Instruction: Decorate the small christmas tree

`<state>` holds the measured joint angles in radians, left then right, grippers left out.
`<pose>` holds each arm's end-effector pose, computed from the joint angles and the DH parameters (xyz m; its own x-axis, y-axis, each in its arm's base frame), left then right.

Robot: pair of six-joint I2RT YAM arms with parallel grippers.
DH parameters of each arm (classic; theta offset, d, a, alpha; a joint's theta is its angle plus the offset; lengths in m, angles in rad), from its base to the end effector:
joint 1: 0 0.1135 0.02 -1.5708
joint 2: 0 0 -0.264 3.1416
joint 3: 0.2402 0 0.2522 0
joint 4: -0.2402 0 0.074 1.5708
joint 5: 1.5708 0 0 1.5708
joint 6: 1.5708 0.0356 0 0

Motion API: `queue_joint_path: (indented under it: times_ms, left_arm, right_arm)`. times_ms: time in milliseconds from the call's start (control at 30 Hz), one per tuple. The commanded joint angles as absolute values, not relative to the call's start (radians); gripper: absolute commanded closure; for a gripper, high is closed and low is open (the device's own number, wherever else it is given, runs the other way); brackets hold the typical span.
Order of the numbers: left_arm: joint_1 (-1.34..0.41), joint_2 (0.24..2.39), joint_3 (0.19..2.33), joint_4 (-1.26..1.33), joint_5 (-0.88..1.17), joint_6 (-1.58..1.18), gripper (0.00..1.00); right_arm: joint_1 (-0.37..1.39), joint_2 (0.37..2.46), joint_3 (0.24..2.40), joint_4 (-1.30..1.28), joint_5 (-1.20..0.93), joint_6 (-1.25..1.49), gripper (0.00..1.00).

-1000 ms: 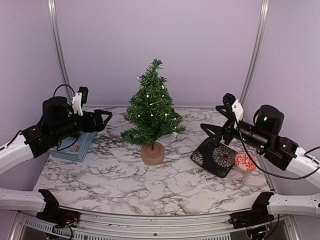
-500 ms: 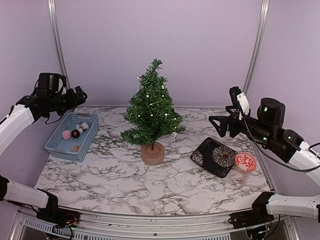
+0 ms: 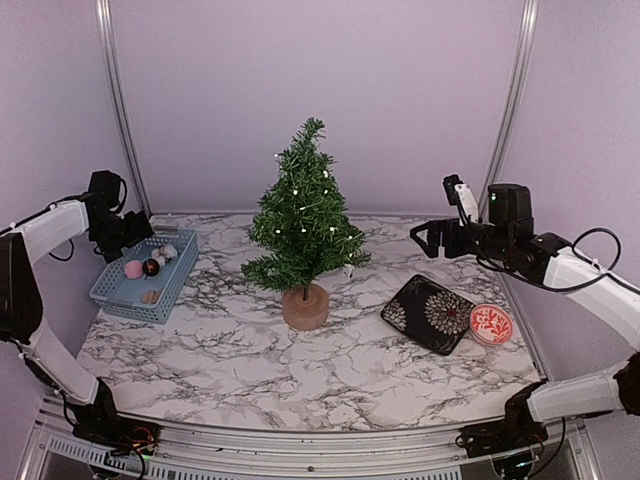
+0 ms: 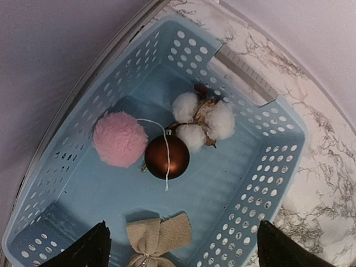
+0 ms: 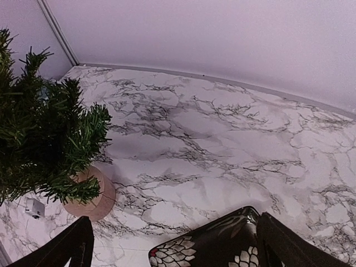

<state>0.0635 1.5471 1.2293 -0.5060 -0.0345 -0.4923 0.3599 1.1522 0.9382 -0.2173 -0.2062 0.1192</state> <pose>0.3389 0.0228 0.2775 -0.6043 -0.5117 -0.6107 -0.4226 0.8556 -0.2988 0.2442 0.0997 0.3158 -0.4502 -0.0450 -0.8918 -0.4686 0.8621 0.1930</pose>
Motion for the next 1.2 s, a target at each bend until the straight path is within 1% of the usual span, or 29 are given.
queue_joint_path:
  times_ms: [0, 133, 300, 400, 567, 667, 800, 867, 1167]
  left_arm:
    - [0.078, 1.617, 1.238, -0.536, 0.062, -0.412, 0.10]
    - [0.078, 1.633, 1.213, -0.594, 0.103, -0.365, 0.21]
    - [0.077, 1.601, 1.160, -0.606, 0.035, -0.369, 0.31]
    - [0.077, 1.670, 1.240, -0.599, 0.010, -0.360, 0.37]
    - [0.080, 1.811, 1.376, -0.596, 0.005, -0.362, 0.44]
    - [0.079, 1.871, 1.438, -0.593, 0.005, -0.365, 0.46]
    - [0.080, 1.937, 1.504, -0.592, 0.005, -0.374, 0.46]
    - [0.080, 1.960, 1.521, -0.592, -0.029, -0.378, 0.47]
    - [0.079, 1.986, 1.482, -0.592, -0.112, -0.406, 0.50]
  right_arm:
    - [0.344, 1.224, 1.022, -0.184, -0.258, 0.172, 0.01]
    - [0.344, 1.255, 1.028, -0.189, -0.272, 0.196, 0.01]
    - [0.342, 1.311, 1.077, -0.228, -0.309, 0.164, 0.01]
    - [0.341, 1.344, 1.097, -0.239, -0.326, 0.149, 0.01]
    - [0.332, 1.381, 1.115, -0.229, -0.347, 0.148, 0.01]
    - [0.326, 1.382, 1.123, -0.237, -0.348, 0.137, 0.01]
    - [0.318, 1.382, 1.128, -0.250, -0.347, 0.125, 0.01]
    - [0.315, 1.382, 1.130, -0.252, -0.346, 0.122, 0.01]
    - [0.313, 1.402, 1.138, -0.252, -0.345, 0.121, 0.01]
